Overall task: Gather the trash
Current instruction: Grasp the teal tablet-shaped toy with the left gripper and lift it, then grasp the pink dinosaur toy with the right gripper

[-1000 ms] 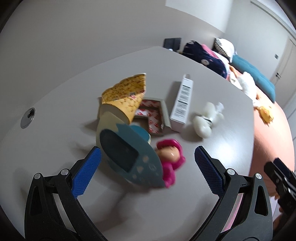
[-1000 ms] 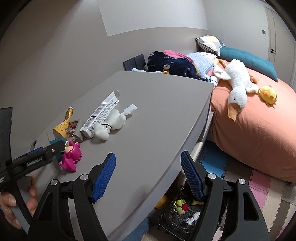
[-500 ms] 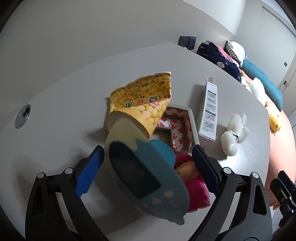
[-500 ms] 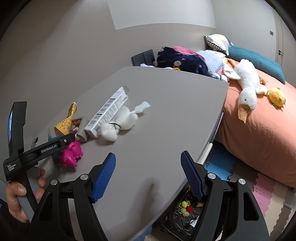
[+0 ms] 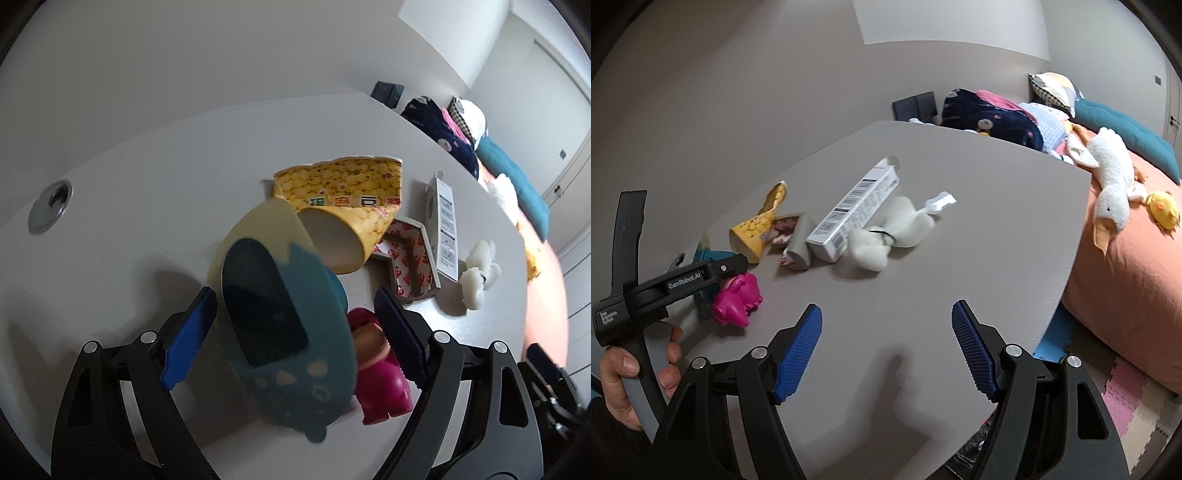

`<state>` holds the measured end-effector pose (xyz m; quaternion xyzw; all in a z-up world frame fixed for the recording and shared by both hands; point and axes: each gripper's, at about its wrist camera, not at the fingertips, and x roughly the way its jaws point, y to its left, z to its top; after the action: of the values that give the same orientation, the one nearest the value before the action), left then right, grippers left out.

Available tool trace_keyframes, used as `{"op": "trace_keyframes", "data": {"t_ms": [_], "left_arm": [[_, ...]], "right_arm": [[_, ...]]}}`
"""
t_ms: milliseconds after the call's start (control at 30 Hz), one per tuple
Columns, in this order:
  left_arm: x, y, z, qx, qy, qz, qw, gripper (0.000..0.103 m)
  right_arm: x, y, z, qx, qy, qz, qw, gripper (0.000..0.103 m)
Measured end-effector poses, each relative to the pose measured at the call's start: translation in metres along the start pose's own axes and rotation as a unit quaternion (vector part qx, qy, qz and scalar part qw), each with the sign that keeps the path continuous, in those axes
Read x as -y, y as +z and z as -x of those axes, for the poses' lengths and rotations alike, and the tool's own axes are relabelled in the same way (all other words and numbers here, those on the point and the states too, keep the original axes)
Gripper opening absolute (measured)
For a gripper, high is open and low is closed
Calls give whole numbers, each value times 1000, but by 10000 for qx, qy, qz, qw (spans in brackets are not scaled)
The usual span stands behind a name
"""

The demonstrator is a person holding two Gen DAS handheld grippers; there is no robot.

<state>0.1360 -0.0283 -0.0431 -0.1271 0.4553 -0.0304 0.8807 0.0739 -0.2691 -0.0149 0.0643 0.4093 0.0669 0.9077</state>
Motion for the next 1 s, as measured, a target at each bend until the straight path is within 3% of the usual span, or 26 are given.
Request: {"op": "trace_keyframes", "data": {"t_ms": [100,233,333,533,733,1000], "left_arm": [[-10,-1,6,51,29,102,9999,84],[-10,-5,3,-8,181,-141,9997,84],[-11,-6,-2,-8,169,-213,9996,75],[-21,-1,-2,124,169,-193,9996,68],[-43,5,7,234,171,28,9996,66],[-59,18,24,519,438,115,9976,66]], "right_arm": [[-8,0,0,6,20,55,10000,73],[-21,0,-1,8,61,160,9999,73],[-30,-1,-2,-6,101,237,9997,73],[-50,-4,-10,-75,164,412,9990,73],[-73,-5,-22,-176,300,599,9976,73],[-101,-5,-44,-331,505,772,9952,73]]}}
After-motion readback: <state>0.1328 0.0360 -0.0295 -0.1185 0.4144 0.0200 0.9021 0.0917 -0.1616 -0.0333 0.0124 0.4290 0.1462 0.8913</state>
